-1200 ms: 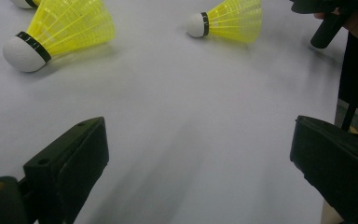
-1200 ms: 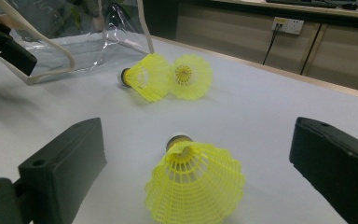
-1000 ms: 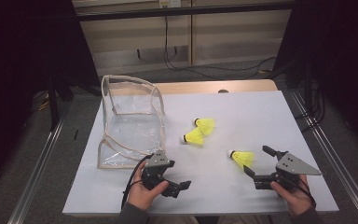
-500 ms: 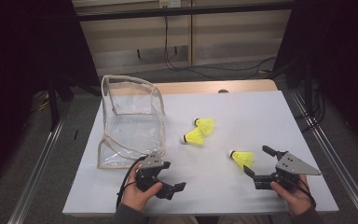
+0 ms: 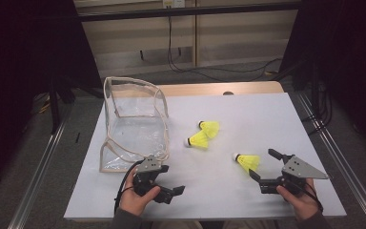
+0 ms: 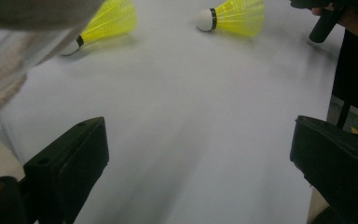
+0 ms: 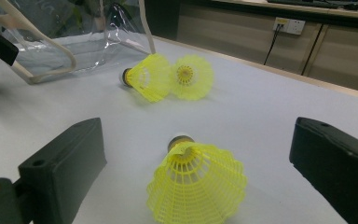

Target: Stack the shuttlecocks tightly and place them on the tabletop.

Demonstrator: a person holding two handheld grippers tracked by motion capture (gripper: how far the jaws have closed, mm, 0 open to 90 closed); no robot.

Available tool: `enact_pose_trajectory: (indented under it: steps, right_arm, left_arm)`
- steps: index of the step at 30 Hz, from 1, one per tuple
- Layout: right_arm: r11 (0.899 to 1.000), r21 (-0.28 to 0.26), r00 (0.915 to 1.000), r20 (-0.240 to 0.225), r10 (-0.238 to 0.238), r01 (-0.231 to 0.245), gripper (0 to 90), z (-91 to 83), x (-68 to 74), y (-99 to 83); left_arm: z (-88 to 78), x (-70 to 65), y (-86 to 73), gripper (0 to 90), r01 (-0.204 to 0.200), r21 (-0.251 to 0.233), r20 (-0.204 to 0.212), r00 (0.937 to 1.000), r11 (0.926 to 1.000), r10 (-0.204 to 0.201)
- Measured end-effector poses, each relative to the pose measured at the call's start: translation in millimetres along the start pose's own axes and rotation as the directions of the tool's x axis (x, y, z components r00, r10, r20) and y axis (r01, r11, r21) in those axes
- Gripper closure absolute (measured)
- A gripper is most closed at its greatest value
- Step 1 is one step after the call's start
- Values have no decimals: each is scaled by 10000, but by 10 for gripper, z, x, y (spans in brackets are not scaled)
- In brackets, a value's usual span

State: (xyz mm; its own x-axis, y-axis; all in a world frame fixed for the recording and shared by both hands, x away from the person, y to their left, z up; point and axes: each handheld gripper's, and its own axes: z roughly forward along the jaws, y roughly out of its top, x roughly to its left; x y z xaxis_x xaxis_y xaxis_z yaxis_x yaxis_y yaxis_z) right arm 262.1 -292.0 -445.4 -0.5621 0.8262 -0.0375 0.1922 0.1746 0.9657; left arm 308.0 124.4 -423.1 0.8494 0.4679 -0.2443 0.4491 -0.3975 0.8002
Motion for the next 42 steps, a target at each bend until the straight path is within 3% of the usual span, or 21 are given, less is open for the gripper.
enact_pose_trajectory:
  steps: [39, 42]
  right_arm:
    - [10000, 26, 10000, -68, -47, 47, 27, 10, 10, 0]
    - [10000, 25, 10000, -66, -47, 47, 27, 9, 8, 0]
  left_arm:
    - [-203, 178, -89, 42, 224, -192, -353, 9991, 9996, -231]
    - [-218, 191, -97, 42, 99, -203, -356, 9993, 9997, -106]
